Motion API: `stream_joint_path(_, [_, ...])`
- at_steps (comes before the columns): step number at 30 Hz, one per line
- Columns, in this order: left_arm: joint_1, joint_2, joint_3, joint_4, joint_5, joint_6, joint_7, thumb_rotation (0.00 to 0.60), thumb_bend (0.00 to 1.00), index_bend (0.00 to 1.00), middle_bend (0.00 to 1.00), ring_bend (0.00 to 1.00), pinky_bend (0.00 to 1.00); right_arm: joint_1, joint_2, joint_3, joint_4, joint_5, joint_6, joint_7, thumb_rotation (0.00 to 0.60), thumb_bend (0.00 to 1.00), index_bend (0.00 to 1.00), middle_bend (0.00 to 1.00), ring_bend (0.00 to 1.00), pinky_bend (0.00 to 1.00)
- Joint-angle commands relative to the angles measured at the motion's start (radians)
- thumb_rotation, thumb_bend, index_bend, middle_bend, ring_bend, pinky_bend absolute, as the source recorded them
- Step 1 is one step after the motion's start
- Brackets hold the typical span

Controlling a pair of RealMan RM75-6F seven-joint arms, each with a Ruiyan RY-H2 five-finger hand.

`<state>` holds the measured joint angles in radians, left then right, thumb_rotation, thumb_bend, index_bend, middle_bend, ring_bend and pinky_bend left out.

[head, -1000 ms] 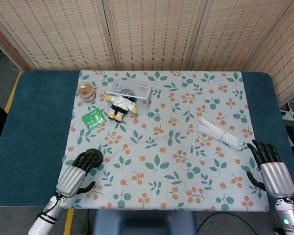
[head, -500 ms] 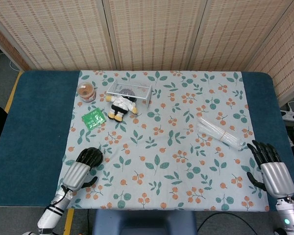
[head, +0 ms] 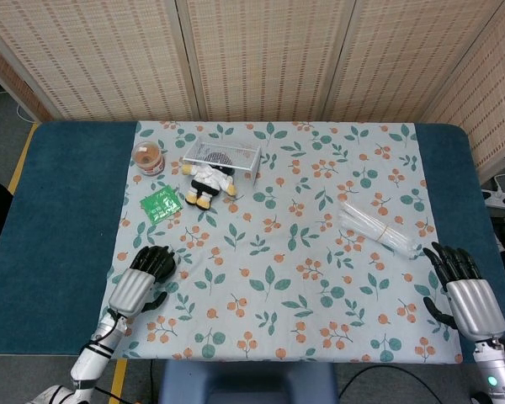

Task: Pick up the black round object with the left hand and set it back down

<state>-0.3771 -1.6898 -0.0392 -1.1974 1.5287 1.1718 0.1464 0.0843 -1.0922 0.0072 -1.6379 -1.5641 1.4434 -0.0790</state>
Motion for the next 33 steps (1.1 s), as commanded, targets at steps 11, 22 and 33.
stream_joint_path(11, [-0.006,-0.113,-0.006,0.196,0.019,0.09,-0.031,0.6,0.35,0.24,0.31,0.24,0.18,-0.001,0.006,-0.011,-0.006,-0.012,-0.005,0.007,0.6,0.25,0.0,0.0,0.0,0.0])
stream_joint_path(22, [-0.017,-0.217,-0.021,0.372,0.034,0.167,-0.106,0.6,0.37,0.37,0.51,0.45,0.34,0.001,0.015,-0.019,-0.011,-0.017,-0.016,0.015,0.6,0.25,0.0,0.0,0.0,0.0])
stream_joint_path(33, [-0.016,-0.285,-0.036,0.498,0.035,0.254,-0.152,0.6,0.63,0.52,0.66,0.6,0.56,0.007,0.015,-0.023,-0.015,-0.013,-0.034,0.005,0.6,0.25,0.0,0.0,0.0,0.0])
